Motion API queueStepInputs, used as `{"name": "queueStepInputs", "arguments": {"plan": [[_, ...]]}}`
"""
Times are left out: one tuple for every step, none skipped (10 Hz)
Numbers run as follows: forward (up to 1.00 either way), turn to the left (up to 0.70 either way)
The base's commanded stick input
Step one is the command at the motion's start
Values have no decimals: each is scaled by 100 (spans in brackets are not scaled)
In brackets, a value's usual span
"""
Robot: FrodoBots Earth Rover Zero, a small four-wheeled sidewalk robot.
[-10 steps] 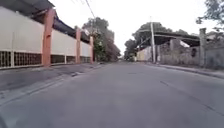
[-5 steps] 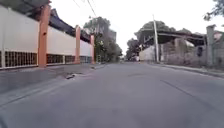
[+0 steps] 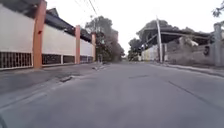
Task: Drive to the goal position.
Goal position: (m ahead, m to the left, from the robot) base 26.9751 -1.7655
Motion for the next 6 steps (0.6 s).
{"name": "queueStepInputs", "arguments": {"plan": [[100, -13], [100, -34], [100, -40], [100, -40], [100, -12], [100, 0]]}}
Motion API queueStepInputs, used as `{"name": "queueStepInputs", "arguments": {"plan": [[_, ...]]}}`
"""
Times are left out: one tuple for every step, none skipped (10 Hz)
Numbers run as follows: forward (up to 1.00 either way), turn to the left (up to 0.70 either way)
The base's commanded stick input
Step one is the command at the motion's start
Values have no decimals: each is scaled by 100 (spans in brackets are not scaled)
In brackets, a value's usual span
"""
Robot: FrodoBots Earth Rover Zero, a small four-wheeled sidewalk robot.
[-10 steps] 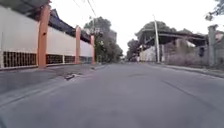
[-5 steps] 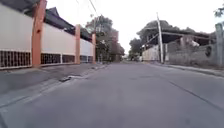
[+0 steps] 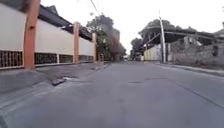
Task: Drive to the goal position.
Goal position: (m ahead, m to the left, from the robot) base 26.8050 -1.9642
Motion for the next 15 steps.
{"name": "queueStepInputs", "arguments": {"plan": [[100, 0], [100, 0], [100, 0], [100, 0], [100, 0], [100, 0], [100, 0], [100, 0], [100, -14], [100, -40], [100, -40], [100, -40], [100, -40], [100, -40], [100, 0]]}}
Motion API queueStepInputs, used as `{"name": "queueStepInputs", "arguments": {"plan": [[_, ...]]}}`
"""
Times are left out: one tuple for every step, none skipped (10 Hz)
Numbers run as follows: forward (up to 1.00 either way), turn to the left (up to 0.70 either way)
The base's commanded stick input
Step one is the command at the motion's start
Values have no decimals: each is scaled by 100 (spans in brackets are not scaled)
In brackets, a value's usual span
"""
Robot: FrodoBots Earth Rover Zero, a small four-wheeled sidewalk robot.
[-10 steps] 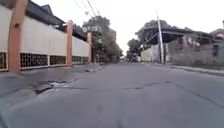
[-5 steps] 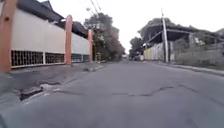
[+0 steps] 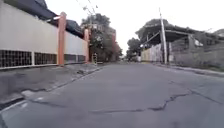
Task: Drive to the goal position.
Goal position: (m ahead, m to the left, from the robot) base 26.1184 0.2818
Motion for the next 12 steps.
{"name": "queueStepInputs", "arguments": {"plan": [[100, 0], [100, 0], [100, 0], [100, 0], [100, 0], [100, 0], [100, 0], [100, 0], [100, 0], [100, 0], [100, -2], [100, -25]]}}
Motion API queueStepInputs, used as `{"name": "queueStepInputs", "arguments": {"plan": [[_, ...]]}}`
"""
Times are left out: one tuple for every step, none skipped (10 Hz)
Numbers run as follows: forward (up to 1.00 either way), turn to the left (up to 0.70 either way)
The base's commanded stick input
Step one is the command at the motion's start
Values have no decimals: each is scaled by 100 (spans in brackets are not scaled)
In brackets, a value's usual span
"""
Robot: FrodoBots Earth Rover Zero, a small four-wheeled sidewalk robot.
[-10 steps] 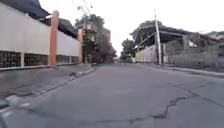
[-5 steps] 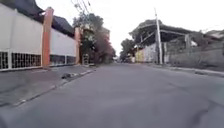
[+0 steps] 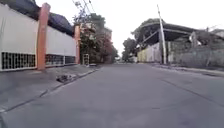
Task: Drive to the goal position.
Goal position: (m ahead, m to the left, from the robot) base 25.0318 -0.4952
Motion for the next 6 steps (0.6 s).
{"name": "queueStepInputs", "arguments": {"plan": [[100, -40], [100, -40], [100, -40], [100, -40], [100, -40], [100, -26]]}}
